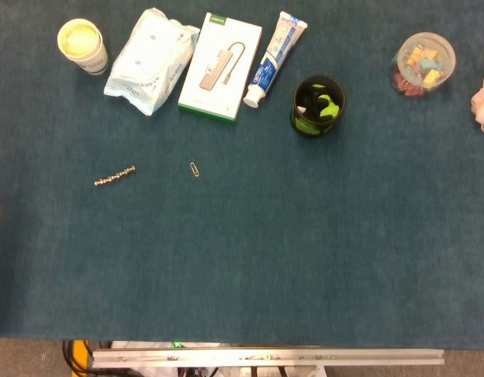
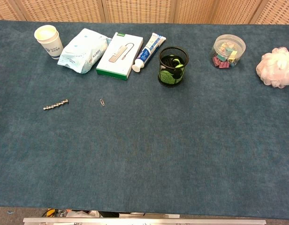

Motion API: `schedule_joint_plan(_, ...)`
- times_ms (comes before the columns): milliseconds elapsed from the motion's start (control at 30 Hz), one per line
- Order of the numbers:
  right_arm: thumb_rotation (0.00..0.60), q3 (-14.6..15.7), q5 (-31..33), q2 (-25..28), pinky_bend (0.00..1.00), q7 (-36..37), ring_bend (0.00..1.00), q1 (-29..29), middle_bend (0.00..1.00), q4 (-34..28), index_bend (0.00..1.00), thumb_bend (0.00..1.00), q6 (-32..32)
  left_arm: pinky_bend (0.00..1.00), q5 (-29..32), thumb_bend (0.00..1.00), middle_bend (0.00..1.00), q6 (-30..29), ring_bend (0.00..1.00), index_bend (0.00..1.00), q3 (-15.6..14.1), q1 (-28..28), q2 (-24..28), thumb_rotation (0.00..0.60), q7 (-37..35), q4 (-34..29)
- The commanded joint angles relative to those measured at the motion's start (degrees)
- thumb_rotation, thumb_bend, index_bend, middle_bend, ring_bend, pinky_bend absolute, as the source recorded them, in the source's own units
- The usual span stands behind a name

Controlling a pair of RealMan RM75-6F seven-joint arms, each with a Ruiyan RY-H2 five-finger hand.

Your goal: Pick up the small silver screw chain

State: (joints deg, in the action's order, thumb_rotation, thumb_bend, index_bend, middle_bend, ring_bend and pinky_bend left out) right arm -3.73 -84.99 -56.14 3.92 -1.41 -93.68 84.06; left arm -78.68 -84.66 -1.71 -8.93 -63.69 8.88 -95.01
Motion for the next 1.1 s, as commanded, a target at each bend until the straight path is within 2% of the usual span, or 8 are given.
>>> schedule_joint_plan(33, 0.600, -0.06, -0.06, 0.08, 0.19, -0.44, 0.13, -0.46, 0.28, -0.38, 0.11, 0.00, -0.42, 0.50, 0.04, 0.30, 0.37, 1.24, 0.35, 0.22, 0.20, -0.19, -0.18, 0.600, 0.14, 0.57)
schedule_joint_plan(267, 0.600, -1.13, -0.03, 0.51, 0.19, -1.25, 0.13, -1.55, 0.29, -1.15, 0.12, 0.00, -0.25, 0.50, -1.47, 0.30, 0.37, 5.82, 0.37, 0.22, 0.90, -2.85, -0.54, 0.600, 1.83, 0.64)
schedule_joint_plan(400, 0.600, -1.65, -0.13, 0.80, 0.19, -1.76, 0.13, -2.20, 0.29, -1.65, 0.12, 0.00, -0.27, 0.52, -0.60, 0.28, 0.47, 10.94, 0.47, 0.24, 1.66, -5.83, -1.22, 0.600, 4.57, 0.58)
schedule_joint_plan(533, 0.600, -1.89, 0.35, 1.07, 0.19, -1.80, 0.13, -2.56, 0.29, -1.64, 0.12, 0.00, -0.63, 0.75, 0.93, 0.26, 0.65, 16.54, 0.68, 0.30, 2.50, -9.27, -3.45, 0.600, 8.16, 2.46)
schedule_joint_plan(633, 0.600, -1.90, 0.87, 1.10, 0.19, -1.66, 0.13, -2.52, 0.29, -1.43, 0.12, 0.00, -0.75, 0.87, 2.24, 0.24, 0.74, 19.15, 0.77, 0.35, 3.08, -11.00, -5.29, 0.600, 10.34, 3.98)
schedule_joint_plan(700, 0.600, -1.87, 1.22, 1.06, 0.19, -1.46, 0.13, -2.43, 0.29, -1.22, 0.12, 0.00, -0.77, 0.91, 3.20, 0.22, 0.78, 20.39, 0.80, 0.36, 3.51, -11.95, -6.84, 0.600, 11.63, 5.08)
schedule_joint_plan(867, 0.600, -1.80, 1.91, 0.97, 0.19, -0.77, 0.13, -2.14, 0.29, -0.54, 0.12, 0.00, -0.68, 0.94, 5.37, 0.21, 0.82, 21.32, 0.85, 0.36, 4.43, -13.03, -10.95, 0.600, 13.50, 7.89)
schedule_joint_plan(1100, 0.600, -1.65, 2.36, 0.85, 0.19, 0.17, 0.13, -1.69, 0.29, 0.28, 0.12, 0.00, -0.34, 0.95, 8.08, 0.21, 0.83, 22.45, 0.85, 0.36, 5.26, -13.99, -15.59, 0.600, 14.34, 11.60)
